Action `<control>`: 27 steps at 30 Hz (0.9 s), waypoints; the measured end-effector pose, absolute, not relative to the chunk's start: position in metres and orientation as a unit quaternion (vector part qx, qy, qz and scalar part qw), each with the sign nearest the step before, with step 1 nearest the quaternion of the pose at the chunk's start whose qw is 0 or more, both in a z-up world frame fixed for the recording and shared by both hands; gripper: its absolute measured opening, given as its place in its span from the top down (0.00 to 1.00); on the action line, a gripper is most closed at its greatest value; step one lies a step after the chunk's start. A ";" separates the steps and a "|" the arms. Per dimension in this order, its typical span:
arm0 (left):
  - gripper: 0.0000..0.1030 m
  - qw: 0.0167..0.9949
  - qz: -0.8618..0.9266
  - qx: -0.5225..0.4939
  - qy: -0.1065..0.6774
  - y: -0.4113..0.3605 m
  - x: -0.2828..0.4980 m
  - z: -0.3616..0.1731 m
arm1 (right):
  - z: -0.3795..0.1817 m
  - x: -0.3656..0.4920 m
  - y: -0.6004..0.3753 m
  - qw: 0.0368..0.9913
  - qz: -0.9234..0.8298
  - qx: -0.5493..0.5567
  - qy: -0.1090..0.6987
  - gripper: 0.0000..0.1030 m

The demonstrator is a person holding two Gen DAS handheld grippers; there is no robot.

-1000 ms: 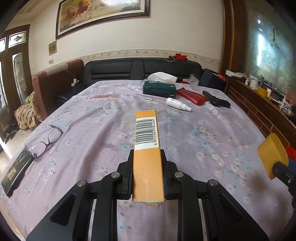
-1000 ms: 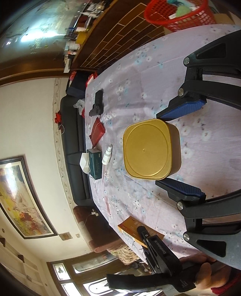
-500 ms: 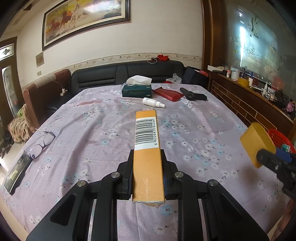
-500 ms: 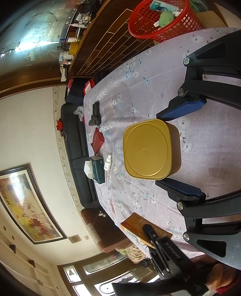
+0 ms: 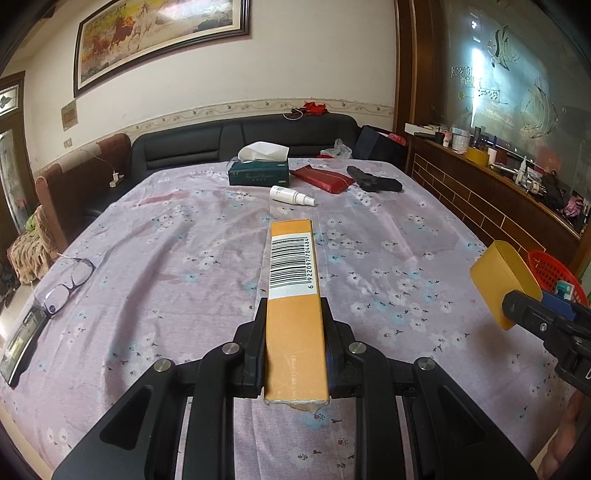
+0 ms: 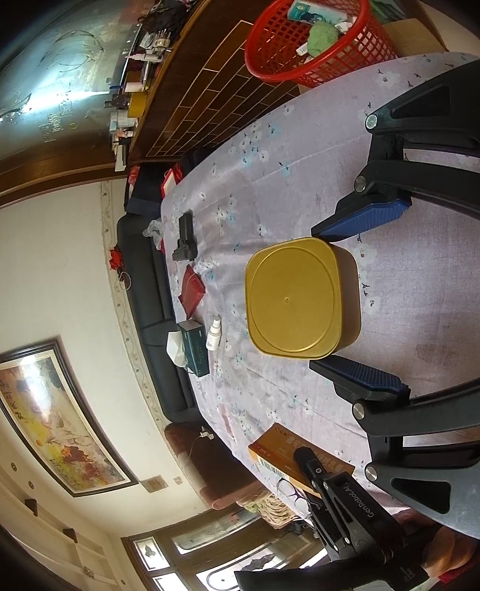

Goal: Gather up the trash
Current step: 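Lift the orange box with the left tool while the right tool lifts the yellow container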

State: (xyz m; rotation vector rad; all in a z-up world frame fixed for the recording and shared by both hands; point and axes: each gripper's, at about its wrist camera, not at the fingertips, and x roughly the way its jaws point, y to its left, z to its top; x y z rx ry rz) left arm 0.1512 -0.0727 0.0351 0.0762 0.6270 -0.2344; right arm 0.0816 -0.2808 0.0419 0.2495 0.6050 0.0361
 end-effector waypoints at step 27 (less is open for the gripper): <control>0.79 0.933 -0.140 0.038 0.329 -0.085 0.162 0.025 | 0.039 0.074 -0.291 0.942 -0.013 0.133 0.309 0.34</control>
